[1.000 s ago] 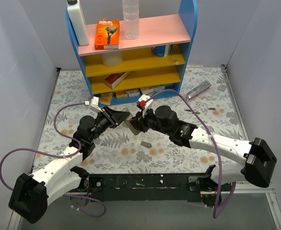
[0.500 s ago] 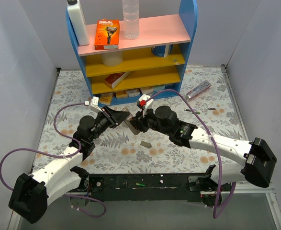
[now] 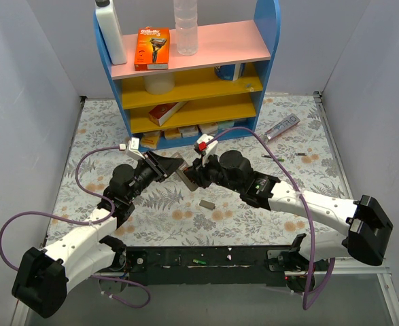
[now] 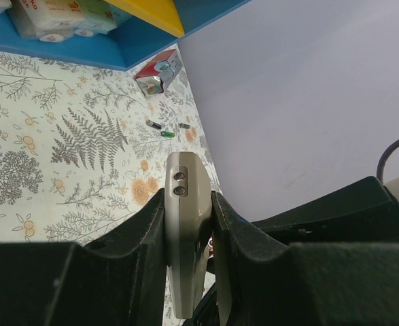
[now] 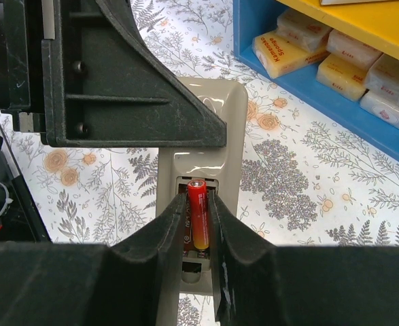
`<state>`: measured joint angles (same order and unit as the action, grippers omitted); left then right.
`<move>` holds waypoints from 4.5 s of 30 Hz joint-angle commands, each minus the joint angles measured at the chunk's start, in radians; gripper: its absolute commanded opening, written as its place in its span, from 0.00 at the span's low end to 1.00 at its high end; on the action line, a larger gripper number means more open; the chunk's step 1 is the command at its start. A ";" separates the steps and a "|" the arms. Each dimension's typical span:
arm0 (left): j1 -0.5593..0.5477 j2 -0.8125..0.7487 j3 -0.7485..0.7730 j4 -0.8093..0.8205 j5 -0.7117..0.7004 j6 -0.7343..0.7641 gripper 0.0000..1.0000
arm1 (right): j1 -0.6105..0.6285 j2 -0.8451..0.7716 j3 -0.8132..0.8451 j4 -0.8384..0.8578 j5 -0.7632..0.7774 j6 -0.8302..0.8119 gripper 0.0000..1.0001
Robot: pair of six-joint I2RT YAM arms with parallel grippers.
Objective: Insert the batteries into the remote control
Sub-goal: Load the battery into the remote control.
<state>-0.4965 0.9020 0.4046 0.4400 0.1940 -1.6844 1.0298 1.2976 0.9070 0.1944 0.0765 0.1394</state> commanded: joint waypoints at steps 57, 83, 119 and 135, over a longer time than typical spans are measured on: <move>0.003 -0.060 0.094 -0.116 0.080 0.037 0.00 | -0.017 -0.135 0.104 -0.167 -0.095 -0.253 0.69; 0.018 0.008 0.211 -0.179 0.338 0.126 0.00 | -0.019 -0.159 0.237 -0.435 -0.380 -0.722 0.44; 0.018 0.014 0.227 -0.158 0.374 0.120 0.00 | -0.019 -0.037 0.283 -0.578 -0.368 -0.814 0.31; 0.019 0.040 0.238 -0.135 0.436 0.115 0.00 | -0.016 0.008 0.325 -0.625 -0.293 -0.894 0.29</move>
<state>-0.4759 0.9489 0.5865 0.2405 0.5510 -1.5501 1.0157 1.2823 1.1957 -0.3897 -0.2848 -0.7132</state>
